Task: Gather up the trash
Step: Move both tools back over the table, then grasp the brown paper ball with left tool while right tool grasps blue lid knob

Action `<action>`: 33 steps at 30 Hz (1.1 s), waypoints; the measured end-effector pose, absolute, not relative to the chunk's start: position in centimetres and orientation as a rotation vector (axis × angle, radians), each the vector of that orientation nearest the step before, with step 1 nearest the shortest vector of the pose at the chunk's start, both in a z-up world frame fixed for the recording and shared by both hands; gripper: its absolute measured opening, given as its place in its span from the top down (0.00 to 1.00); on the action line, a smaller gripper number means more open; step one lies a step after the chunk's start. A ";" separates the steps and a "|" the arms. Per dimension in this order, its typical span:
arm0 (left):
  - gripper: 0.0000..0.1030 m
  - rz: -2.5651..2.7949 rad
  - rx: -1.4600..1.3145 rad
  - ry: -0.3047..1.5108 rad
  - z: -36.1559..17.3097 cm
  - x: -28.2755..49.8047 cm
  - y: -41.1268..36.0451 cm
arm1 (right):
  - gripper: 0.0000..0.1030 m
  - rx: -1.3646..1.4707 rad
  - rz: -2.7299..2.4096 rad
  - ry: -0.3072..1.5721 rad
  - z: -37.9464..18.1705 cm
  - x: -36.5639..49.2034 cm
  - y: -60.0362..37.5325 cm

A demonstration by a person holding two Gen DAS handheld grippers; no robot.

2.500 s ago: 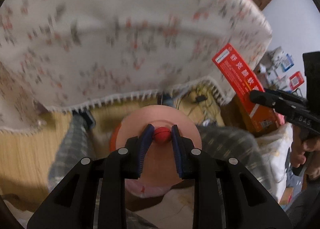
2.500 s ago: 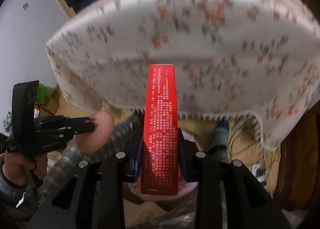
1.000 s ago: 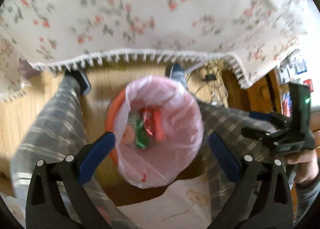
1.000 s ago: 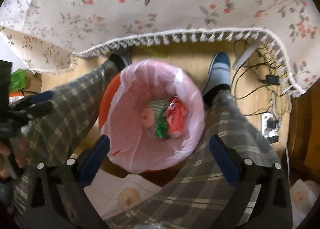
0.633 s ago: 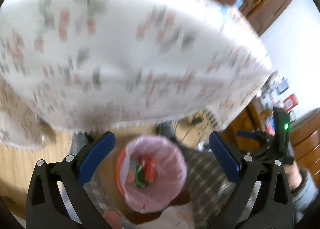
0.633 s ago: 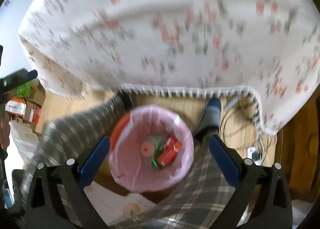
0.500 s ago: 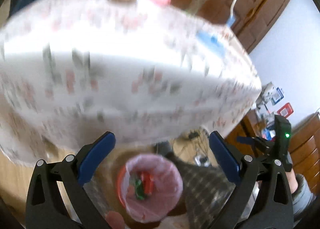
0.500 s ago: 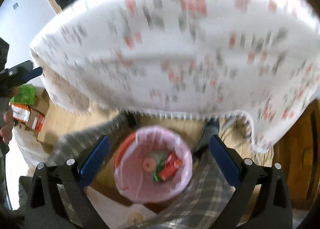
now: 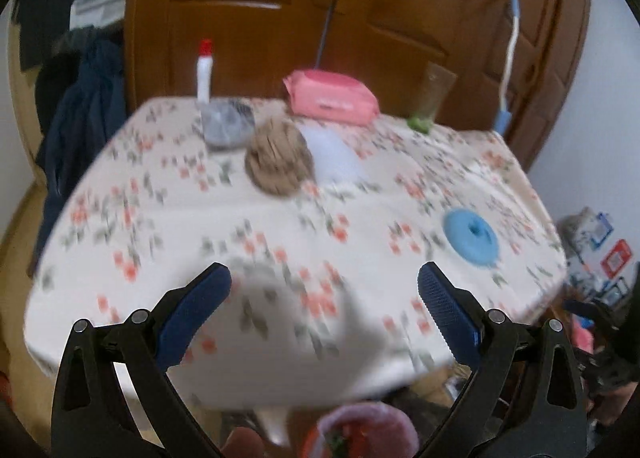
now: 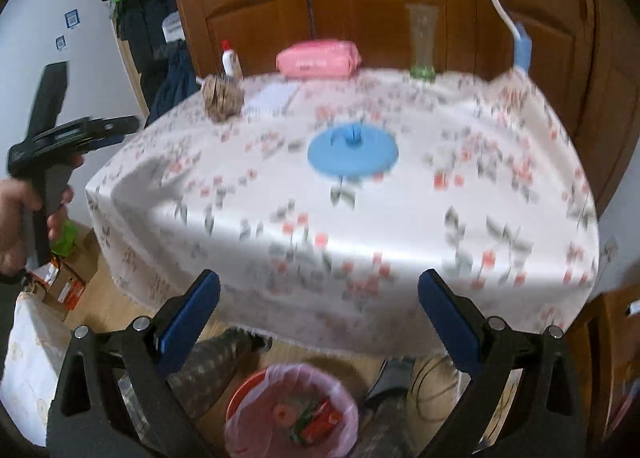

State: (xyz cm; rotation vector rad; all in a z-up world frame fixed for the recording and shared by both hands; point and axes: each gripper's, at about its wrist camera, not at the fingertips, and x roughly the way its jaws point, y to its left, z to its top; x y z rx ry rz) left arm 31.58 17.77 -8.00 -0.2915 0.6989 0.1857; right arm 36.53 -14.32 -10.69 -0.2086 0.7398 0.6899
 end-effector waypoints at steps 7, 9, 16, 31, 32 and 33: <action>0.06 0.276 -0.231 0.732 -7.9 38.0 19.8 | 0.05 -0.220 0.699 0.692 -9.3 39.1 -13.0; 0.06 0.302 -0.215 0.743 -8.3 39.5 20.3 | 0.05 -0.229 0.696 0.681 -9.0 40.0 -12.4; 0.06 0.380 -0.167 0.748 -8.9 43.7 21.8 | 0.06 -0.269 0.672 0.664 -8.8 43.2 -10.3; 0.22 0.355 -0.267 0.835 -11.7 47.6 24.5 | 0.32 -0.320 0.678 0.792 -11.4 49.1 -6.4; 0.32 0.349 -0.271 0.830 -11.7 47.6 24.4 | 0.35 -0.322 0.677 0.796 -11.5 49.3 -6.2; 0.37 0.345 -0.267 0.826 -11.6 47.5 24.2 | 0.40 -0.323 0.678 0.807 -11.6 49.5 -6.1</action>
